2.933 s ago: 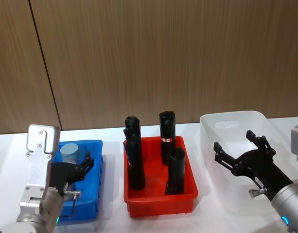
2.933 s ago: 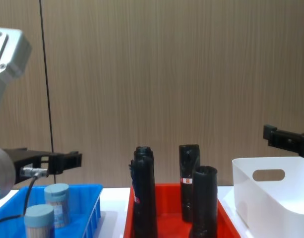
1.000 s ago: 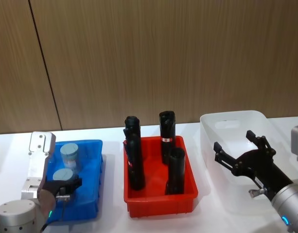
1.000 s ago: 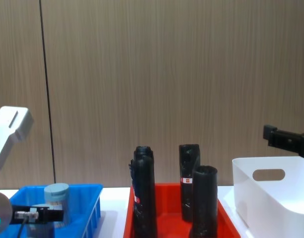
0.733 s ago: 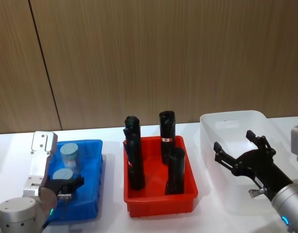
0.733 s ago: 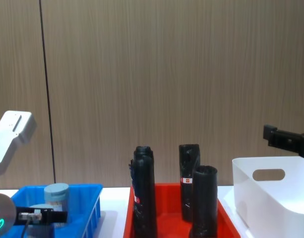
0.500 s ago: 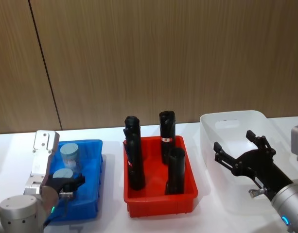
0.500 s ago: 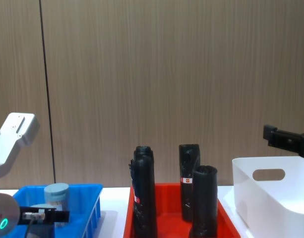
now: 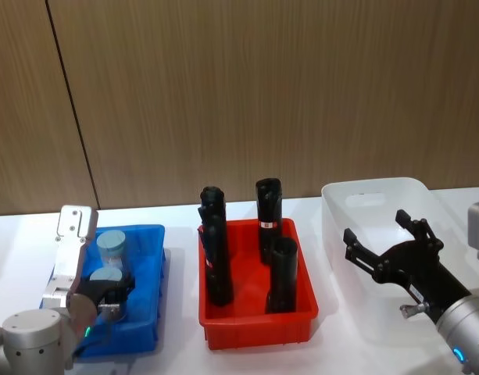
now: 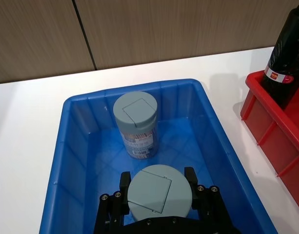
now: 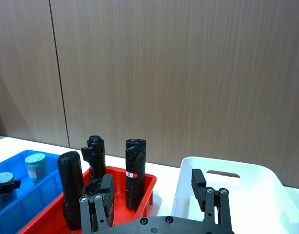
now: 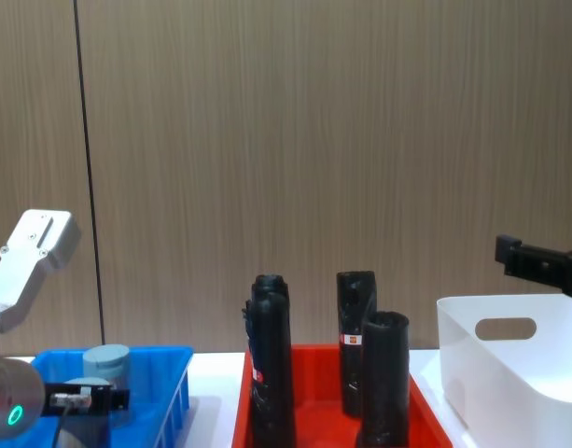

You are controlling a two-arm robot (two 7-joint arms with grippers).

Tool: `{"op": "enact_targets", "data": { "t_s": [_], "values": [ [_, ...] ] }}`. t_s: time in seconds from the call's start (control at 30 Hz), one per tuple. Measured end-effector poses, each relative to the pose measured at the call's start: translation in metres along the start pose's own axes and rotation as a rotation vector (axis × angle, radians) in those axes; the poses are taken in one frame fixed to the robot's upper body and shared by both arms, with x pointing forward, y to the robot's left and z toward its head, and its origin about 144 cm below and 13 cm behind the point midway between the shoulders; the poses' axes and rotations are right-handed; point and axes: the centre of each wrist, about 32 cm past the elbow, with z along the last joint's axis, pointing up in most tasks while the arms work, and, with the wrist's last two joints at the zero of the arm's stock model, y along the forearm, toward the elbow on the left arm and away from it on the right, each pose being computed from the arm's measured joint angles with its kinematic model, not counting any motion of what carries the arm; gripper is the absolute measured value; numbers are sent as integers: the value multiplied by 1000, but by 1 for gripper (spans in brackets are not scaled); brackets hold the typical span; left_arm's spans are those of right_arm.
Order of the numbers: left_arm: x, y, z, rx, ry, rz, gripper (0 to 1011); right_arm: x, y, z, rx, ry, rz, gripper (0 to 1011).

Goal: Pick the cotton swabs from the blue box and place them into the white box.

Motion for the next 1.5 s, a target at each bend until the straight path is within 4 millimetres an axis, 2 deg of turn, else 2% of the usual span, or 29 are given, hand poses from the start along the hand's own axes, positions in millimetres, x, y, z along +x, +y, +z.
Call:
{"op": "enact_targets", "data": {
  "t_s": [0.33, 0.77, 1.17, 1.5],
  "values": [
    [-5, 8, 9, -57, -21, -3, 669, 0, 0, 0, 0, 0, 0, 1002],
    [-18, 40, 37, -206, -101, -45, 669, 0, 0, 0, 0, 0, 0, 1002],
    [-26, 70, 58, -299, -179, -167, 669, 0, 0, 0, 0, 0, 0, 1002],
    [-27, 80, 65, -333, -206, -293, 669, 0, 0, 0, 0, 0, 0, 1002]
  ]
}}
